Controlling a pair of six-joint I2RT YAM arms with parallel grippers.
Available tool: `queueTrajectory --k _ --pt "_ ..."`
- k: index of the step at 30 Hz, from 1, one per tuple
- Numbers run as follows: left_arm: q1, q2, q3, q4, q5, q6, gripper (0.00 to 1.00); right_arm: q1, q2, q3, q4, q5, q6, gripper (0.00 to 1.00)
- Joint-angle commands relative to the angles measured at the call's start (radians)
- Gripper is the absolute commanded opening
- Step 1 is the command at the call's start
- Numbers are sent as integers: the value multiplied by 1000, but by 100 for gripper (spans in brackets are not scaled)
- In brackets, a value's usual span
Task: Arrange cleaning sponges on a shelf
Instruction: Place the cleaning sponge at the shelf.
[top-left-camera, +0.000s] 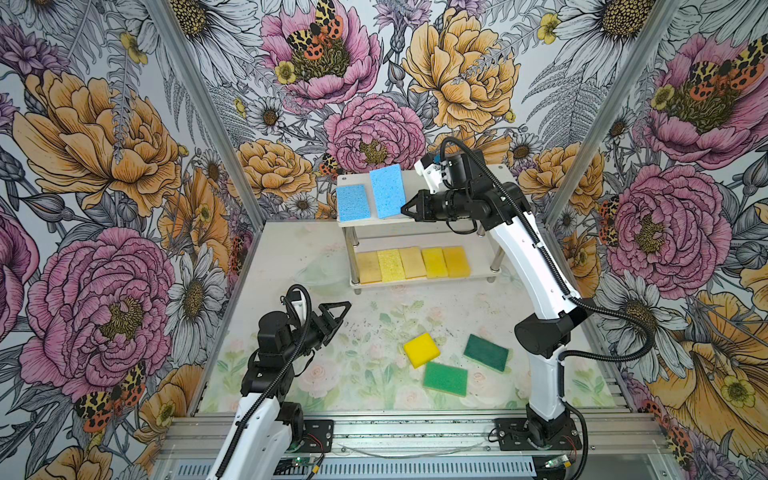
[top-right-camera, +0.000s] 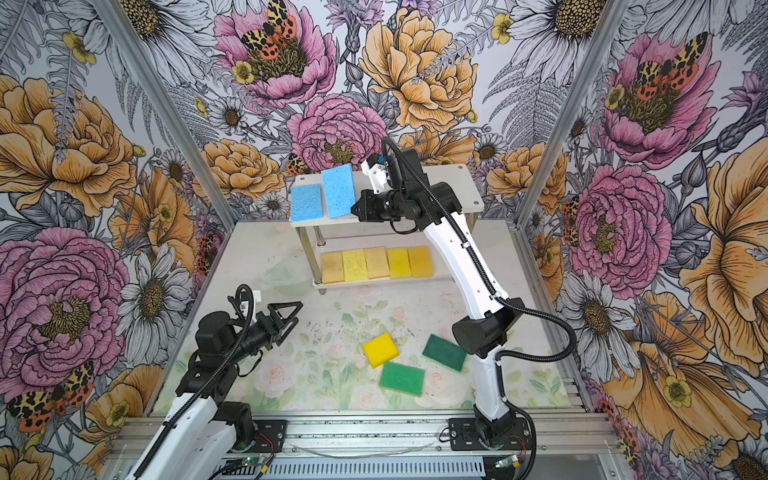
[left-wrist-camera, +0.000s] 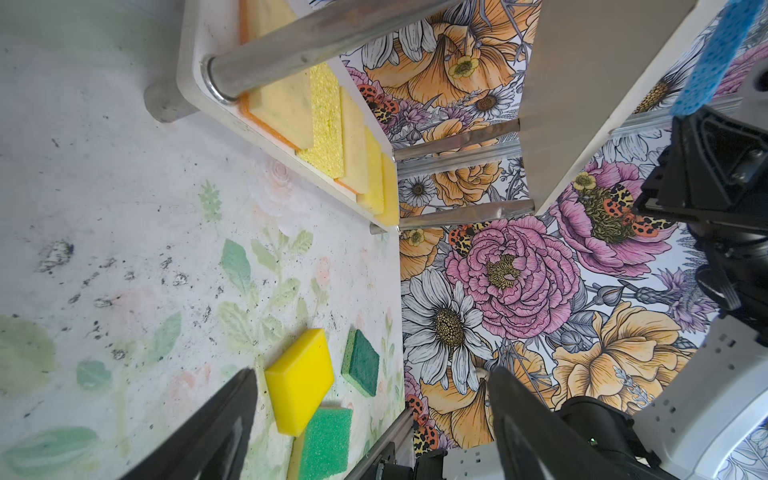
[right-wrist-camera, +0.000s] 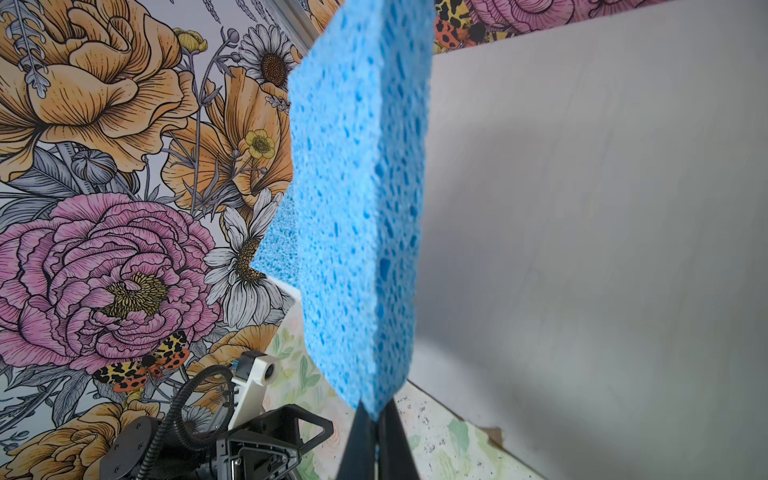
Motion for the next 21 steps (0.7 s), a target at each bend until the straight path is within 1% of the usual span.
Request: queueTrajectory --k 1,11,15,21 --pt "16 -4 -14 15 31 13 88 -3 34 54 -1 -24 12 0" --pt "33 3 -25 19 42 16 88 -10 53 66 1 1 32 27" --pt "37 6 -27 24 47 16 88 -11 52 65 1 16 32 33" --pt "42 8 -29 25 51 17 88 -15 68 90 3 53 35 39"
